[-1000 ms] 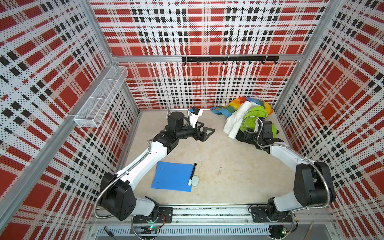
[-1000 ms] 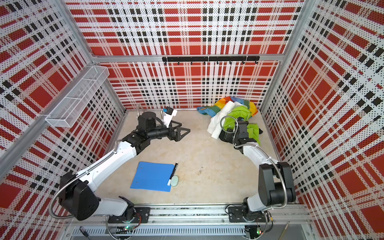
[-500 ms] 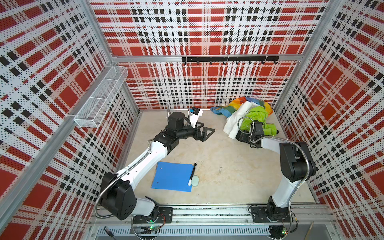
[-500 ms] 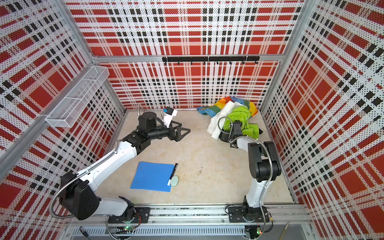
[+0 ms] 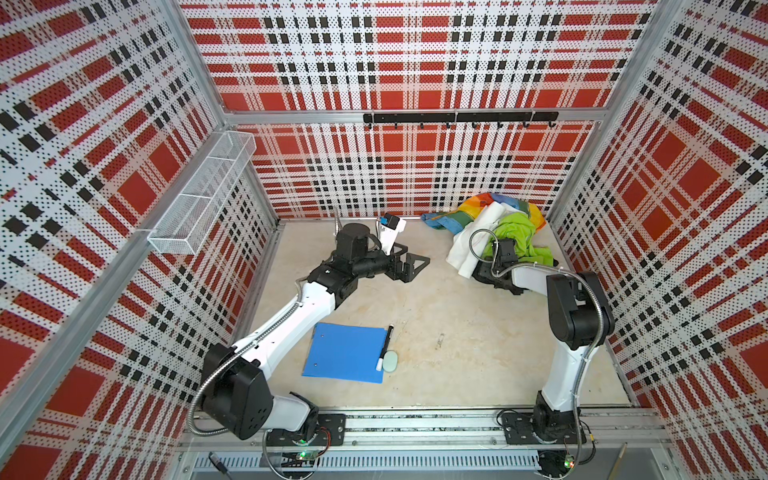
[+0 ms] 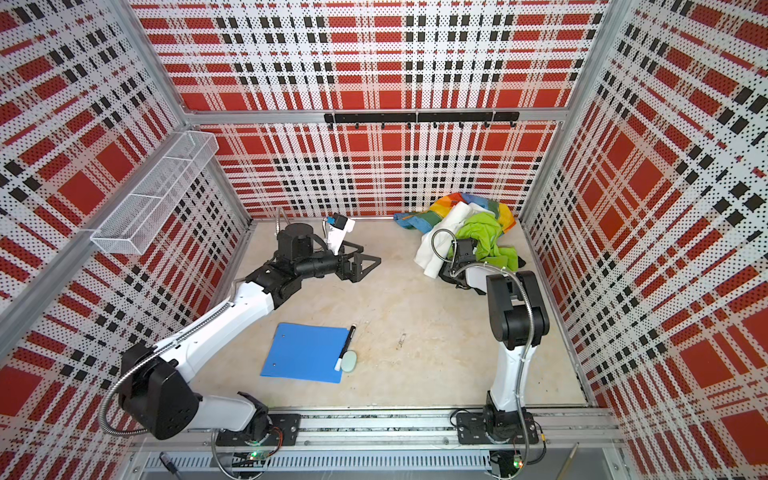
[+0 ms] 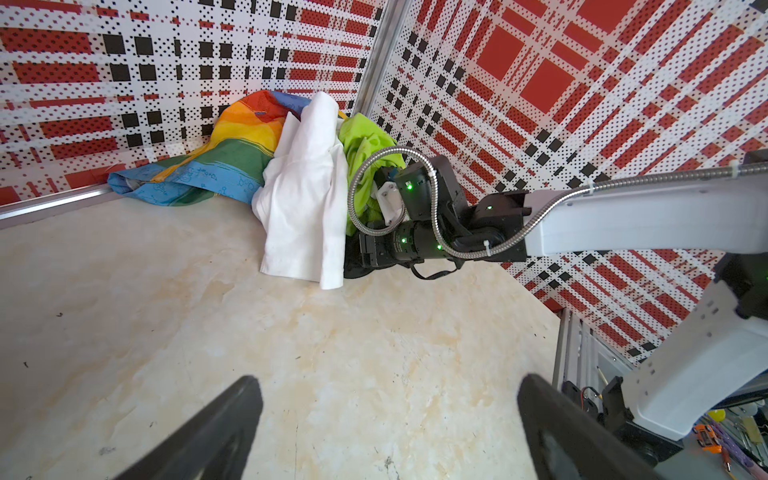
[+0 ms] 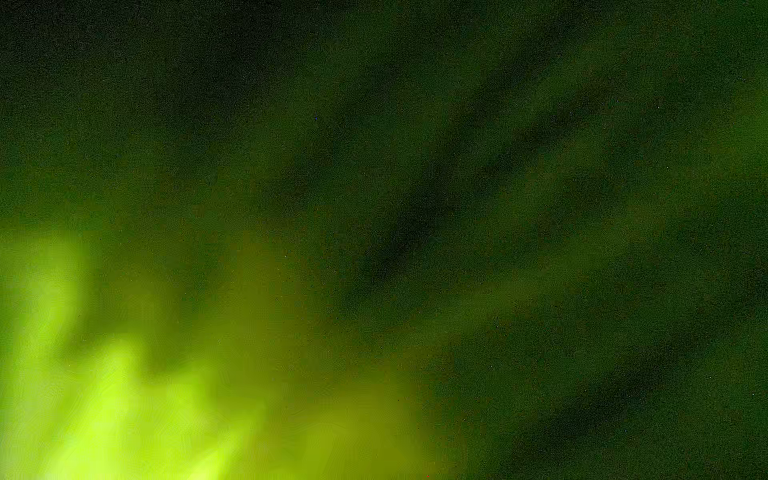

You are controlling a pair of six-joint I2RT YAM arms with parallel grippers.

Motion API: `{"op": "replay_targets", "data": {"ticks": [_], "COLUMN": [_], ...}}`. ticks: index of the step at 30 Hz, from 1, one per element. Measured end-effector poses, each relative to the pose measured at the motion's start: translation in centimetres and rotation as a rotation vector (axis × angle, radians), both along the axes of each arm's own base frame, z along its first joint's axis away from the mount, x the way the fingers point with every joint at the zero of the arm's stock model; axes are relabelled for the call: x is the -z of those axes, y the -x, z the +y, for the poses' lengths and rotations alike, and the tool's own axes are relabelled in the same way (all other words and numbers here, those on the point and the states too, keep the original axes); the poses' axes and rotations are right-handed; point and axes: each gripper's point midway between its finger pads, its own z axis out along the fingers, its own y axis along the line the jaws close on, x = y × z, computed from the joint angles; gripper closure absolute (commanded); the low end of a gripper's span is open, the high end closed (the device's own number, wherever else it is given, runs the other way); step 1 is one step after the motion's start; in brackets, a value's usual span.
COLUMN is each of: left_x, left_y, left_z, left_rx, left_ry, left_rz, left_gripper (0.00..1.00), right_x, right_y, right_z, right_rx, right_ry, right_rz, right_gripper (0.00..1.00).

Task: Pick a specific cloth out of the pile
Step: 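Lower the right gripper under the shorts and grasp the black shirt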

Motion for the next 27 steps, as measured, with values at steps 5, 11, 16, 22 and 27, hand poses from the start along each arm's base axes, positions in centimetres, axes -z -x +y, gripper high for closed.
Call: {"op": "replay_targets", "data": {"ticks": [5, 11, 16, 22, 27], "left_x": [0.0, 0.0, 0.0, 0.0, 0.0], "left_y": [-0.1, -0.1, -0.1, -0.1, -0.1], "left_z": [0.0, 0.1, 0.1, 0.1, 0.1], "left_rx": [-0.003, -0.006, -0.007, -0.007, -0.008], "left_ry": [-0.001, -0.002, -0.002, -0.002, -0.002], "left_rz": [-0.001, -0.001, -0.002, -0.002, -0.002], "left_gripper": [0.01, 0.01, 0.01, 0.01, 0.01], "right_x": [-0.1, -2.4, -6.5, -11.0, -12.6], "right_y": [0.1, 0.6, 1.4, 2.2, 3.0], "right_z": [0.1, 0.1, 0.1, 0.3, 1.0], "right_rx": [0.004, -0.001, -0.013, -0.056, -0.107], "right_ry": [0.006, 0.005, -0.005, -0.019, -0.031], "right_rz": [0.006, -0.010, -0.069, -0.140, -0.152], "right_gripper": [0.83, 0.91, 0.91, 0.91, 0.92]}}
